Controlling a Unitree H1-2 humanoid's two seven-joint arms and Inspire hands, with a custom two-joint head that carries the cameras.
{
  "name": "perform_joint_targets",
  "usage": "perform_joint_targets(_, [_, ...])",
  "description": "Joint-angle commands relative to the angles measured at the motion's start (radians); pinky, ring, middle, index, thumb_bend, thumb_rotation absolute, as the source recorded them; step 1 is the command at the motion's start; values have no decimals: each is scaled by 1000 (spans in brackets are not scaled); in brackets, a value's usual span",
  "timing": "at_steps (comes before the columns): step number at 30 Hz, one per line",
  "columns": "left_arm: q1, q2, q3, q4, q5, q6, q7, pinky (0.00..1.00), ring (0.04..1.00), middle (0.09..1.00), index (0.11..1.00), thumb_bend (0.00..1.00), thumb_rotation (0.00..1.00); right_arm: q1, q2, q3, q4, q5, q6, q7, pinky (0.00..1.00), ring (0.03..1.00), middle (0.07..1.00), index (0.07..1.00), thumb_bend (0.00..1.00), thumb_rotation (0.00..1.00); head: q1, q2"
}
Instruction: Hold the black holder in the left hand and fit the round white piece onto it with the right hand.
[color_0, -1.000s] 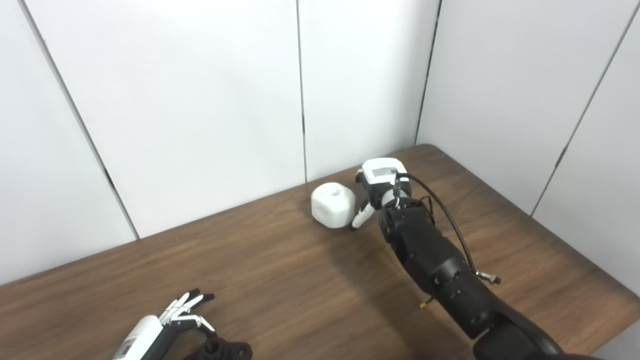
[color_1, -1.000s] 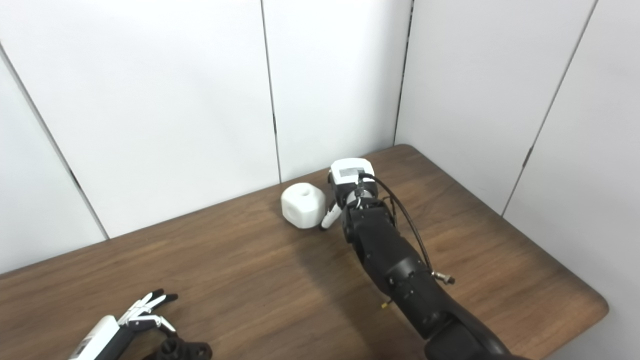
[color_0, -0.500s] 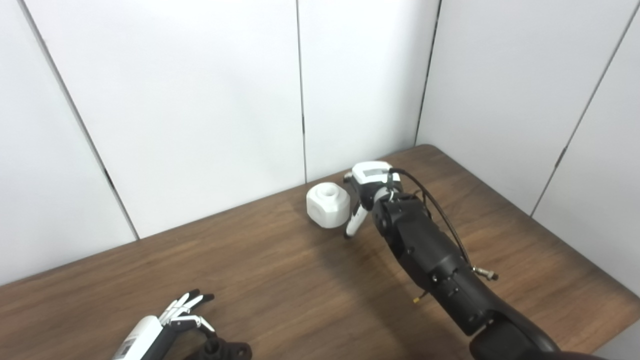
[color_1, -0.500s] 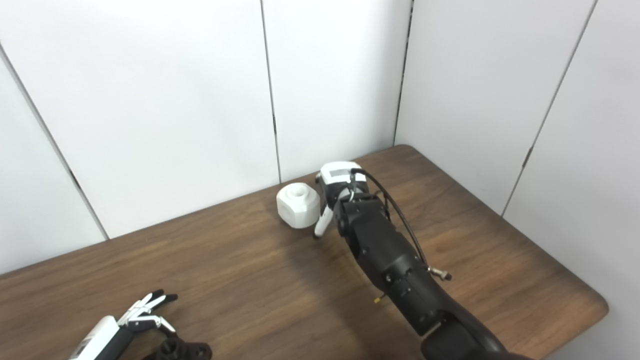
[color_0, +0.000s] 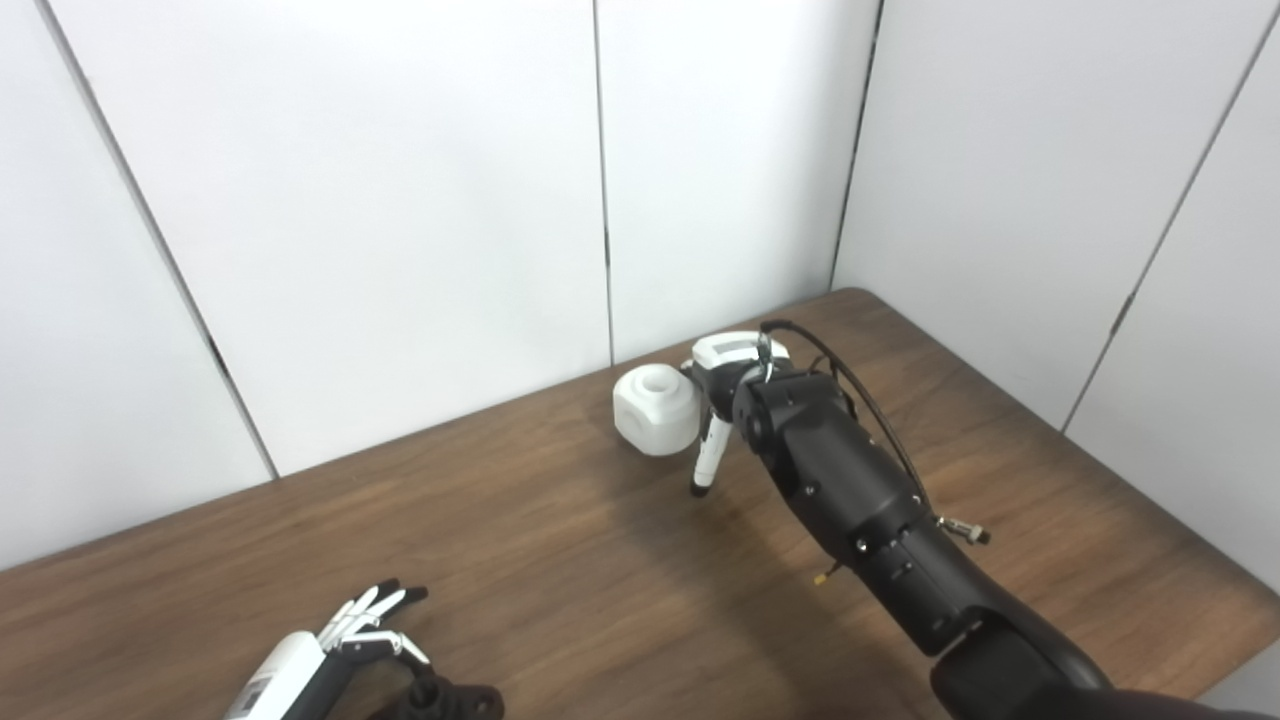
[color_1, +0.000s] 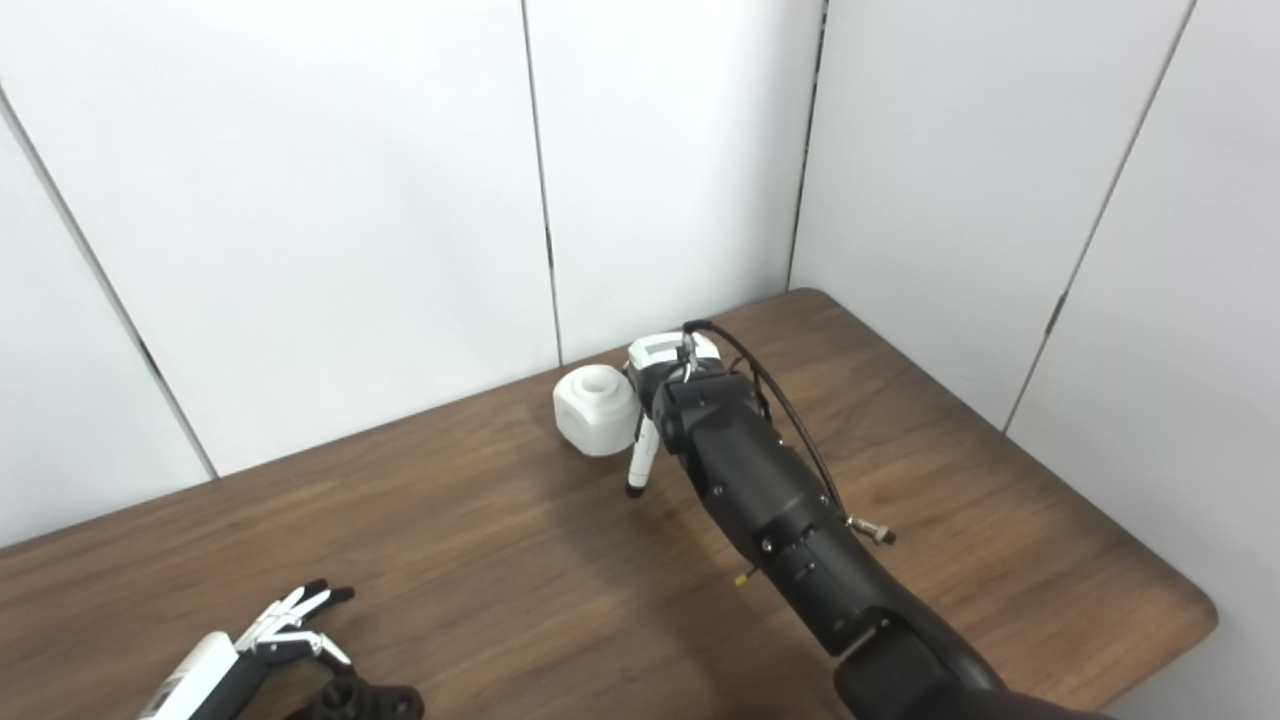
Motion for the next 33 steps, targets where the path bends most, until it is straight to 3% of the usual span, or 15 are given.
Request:
perform_joint_targets(1, [61,45,-28,44,54,59,-89,1000,1000,931,487,523,59,-58,-2,-14,-34,-33,5,-2,930,967,1000,947,1000,297,1,1])
perform_joint_targets(4, [61,44,-26,42,54,64,-91,1000,999,930,487,523,58,-58,24,-40,-44,-62,5,-2,927,961,1000,960,1000,320,4,1])
perform_joint_targets(9, [61,45,-26,34,54,72,-99,997,998,931,487,523,58,-57,118,-137,-57,-140,5,-85,862,929,990,938,981,433,4,4])
perform_joint_targets(16, [63,43,-23,45,49,57,-92,983,992,924,487,523,57,-76,187,-152,-19,-276,5,-178,816,930,976,843,926,581,5,7])
perform_joint_targets(26, [71,46,-18,28,42,63,-101,968,985,921,486,523,55,-115,265,-206,51,-392,5,-202,808,917,974,867,999,621,8,19])
perform_joint_targets(33, [76,49,-13,21,34,58,-105,955,982,918,486,523,54,-134,289,-233,119,-482,5,-251,783,911,970,851,991,664,6,21])
